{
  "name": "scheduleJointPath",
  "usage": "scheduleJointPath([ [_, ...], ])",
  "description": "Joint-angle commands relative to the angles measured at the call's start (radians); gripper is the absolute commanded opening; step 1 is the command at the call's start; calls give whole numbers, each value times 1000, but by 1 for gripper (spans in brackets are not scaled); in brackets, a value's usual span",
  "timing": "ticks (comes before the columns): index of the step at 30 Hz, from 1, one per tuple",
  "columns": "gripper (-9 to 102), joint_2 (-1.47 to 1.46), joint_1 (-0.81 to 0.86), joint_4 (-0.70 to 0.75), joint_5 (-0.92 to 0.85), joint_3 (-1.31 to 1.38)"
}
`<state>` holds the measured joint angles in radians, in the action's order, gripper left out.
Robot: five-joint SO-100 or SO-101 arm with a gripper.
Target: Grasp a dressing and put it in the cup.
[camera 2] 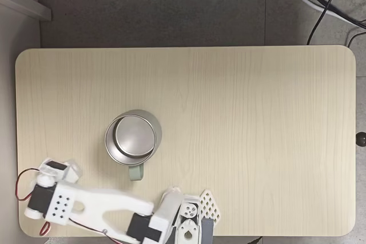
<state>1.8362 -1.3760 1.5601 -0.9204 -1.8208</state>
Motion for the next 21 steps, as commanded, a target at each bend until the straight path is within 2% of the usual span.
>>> scheduleJointPath([
  [1,20,64,-20,-63,26,-63],
  [16,19,388,-29,-129,49,-239],
  [21,14,414,-29,-137,44,-244],
])
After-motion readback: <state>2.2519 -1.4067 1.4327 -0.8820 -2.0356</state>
